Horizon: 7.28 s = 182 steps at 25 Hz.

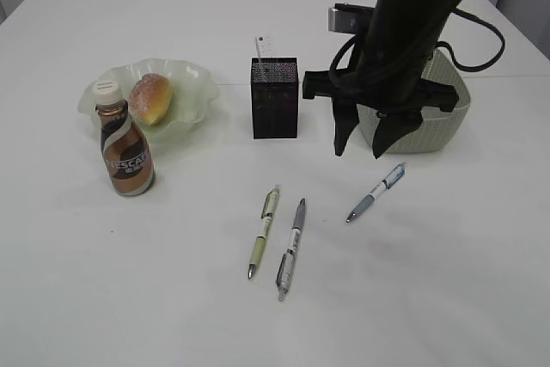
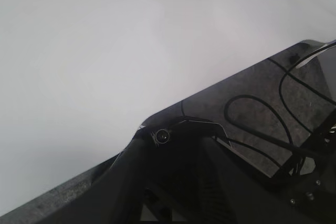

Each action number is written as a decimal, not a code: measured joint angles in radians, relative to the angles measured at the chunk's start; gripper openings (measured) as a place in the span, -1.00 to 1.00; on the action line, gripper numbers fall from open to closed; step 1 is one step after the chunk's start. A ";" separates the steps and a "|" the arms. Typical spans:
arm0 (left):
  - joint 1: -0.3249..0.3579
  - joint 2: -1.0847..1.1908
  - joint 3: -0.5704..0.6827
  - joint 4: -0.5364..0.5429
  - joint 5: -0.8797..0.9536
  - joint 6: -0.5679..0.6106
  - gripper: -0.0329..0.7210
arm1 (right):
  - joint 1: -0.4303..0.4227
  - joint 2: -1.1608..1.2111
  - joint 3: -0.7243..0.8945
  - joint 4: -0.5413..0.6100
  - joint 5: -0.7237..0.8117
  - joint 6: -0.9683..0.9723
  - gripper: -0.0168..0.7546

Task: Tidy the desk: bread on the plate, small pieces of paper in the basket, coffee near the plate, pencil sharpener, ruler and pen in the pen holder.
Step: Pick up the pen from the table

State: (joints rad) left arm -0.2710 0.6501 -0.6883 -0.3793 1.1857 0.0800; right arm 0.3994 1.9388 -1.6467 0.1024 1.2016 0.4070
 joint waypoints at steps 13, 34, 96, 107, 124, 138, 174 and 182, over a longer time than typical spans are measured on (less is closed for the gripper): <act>0.000 0.153 -0.067 -0.039 -0.057 0.113 -0.26 | -0.014 0.001 0.000 0.008 0.019 -0.302 0.04; -0.318 0.636 -0.510 -0.124 -0.159 0.257 -0.26 | -0.337 -0.279 0.157 -0.179 0.026 -0.328 0.03; -0.358 1.667 -1.121 0.157 -0.134 -0.277 -0.12 | -0.694 -0.118 0.243 0.184 0.020 -0.442 0.03; -0.358 1.788 -1.343 0.220 0.007 -0.314 -0.12 | -0.694 -0.118 0.243 0.205 0.020 -0.461 0.03; -0.358 1.817 -1.354 0.242 0.030 -0.324 -0.23 | -0.694 -0.118 0.243 0.205 0.020 -0.468 0.03; -0.372 1.837 -1.360 0.245 0.030 -0.326 -0.27 | -0.694 -0.118 0.243 0.239 0.020 -0.491 0.03; -0.397 1.748 -1.359 0.372 0.034 -0.304 -0.73 | -0.694 -0.118 0.243 0.245 0.018 -0.501 0.03; -0.397 1.647 -1.359 0.379 -0.034 -0.315 -0.73 | -0.694 -0.118 0.243 0.247 0.018 -0.503 0.03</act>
State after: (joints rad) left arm -0.6679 2.2973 -2.0469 0.0000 1.1520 -0.2346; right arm -0.2951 1.8213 -1.4040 0.3491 1.2201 -0.0965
